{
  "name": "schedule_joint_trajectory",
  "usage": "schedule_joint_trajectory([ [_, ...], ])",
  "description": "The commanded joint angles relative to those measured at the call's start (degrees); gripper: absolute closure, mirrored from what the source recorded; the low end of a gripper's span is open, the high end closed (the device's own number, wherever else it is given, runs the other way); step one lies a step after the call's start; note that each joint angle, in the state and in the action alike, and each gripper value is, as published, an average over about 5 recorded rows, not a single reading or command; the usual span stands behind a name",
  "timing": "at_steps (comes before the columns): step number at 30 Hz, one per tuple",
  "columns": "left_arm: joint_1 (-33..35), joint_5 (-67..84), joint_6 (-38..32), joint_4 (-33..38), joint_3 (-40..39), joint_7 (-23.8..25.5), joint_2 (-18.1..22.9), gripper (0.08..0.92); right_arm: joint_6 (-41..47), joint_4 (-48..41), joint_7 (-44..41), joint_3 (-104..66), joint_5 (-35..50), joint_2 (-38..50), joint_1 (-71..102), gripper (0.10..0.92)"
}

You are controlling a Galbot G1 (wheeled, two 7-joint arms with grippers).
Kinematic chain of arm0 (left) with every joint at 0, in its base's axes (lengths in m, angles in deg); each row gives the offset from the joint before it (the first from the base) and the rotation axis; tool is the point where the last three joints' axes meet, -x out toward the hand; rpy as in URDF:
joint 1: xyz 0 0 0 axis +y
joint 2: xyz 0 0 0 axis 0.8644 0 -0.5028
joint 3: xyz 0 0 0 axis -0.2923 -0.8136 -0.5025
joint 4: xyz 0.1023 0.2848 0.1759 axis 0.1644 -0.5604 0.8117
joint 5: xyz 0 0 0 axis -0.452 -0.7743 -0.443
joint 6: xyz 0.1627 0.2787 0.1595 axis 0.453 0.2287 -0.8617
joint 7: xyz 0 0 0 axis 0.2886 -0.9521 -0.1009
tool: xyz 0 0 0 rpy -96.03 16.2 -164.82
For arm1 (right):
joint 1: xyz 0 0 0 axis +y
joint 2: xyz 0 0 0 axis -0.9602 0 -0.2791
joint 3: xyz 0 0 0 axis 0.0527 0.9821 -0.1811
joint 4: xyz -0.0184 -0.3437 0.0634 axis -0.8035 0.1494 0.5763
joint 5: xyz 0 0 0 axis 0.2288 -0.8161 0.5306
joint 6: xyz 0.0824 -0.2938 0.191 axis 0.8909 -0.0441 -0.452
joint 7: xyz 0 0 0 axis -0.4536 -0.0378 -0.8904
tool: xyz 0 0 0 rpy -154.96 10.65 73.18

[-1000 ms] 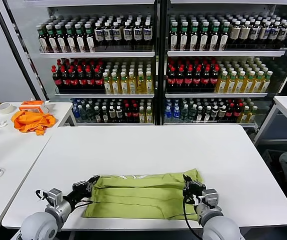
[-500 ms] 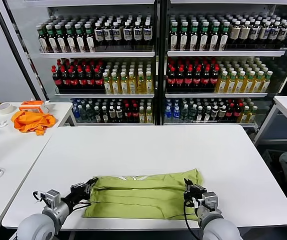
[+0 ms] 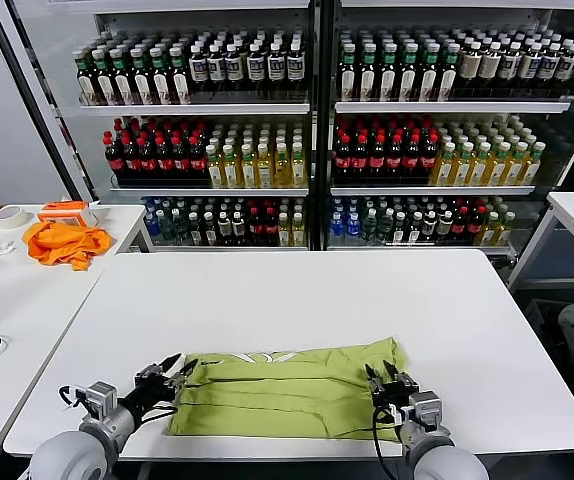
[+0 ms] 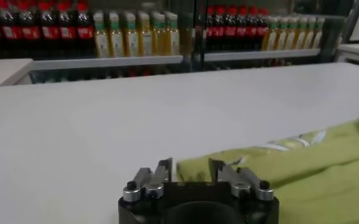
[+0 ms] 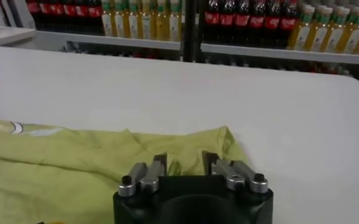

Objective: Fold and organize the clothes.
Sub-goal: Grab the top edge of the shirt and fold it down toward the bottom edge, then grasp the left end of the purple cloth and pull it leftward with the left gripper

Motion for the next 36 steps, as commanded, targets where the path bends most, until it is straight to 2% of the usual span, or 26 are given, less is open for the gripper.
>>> schedule_joint_trajectory([
  [1, 2.52, 3.09, 0.19, 6.92, -5.41, -21.89, 2.45, 0.453, -0.55, 1.41, -0.53, -1.45, -1.28, -0.14, 2.23, 0.446],
  [7, 3.59, 0.3, 1.83, 7.59, -8.84, -24.57, 4.85, 0.28, -1.04, 0.95, -0.83, -1.43, -1.83, -0.57, 2.19, 0.276],
  [10, 2.84, 0.49, 2.32, 7.24, -9.67, -26.08, 5.66, 0.205, -1.33, 0.63, -0.83, -1.5, -2.11, -0.64, 2.22, 0.22],
  [18, 0.73, 2.67, 3.44, 5.82, -10.81, -28.95, 6.01, 0.182, -1.67, 0.28, -0.84, -1.78, -2.38, -0.64, 2.52, 0.203],
  [22, 0.79, 2.71, 3.66, 6.16, -11.89, -28.79, 6.24, 0.259, -1.67, 0.23, -0.83, -1.8, -2.42, -0.7, 2.38, 0.203],
  [36, 0.67, 0.71, 3.46, 5.19, -12.66, -26.97, 7.11, 0.666, -1.62, -0.32, -0.94, -1.53, -2.57, -0.82, 2.0, 0.203],
])
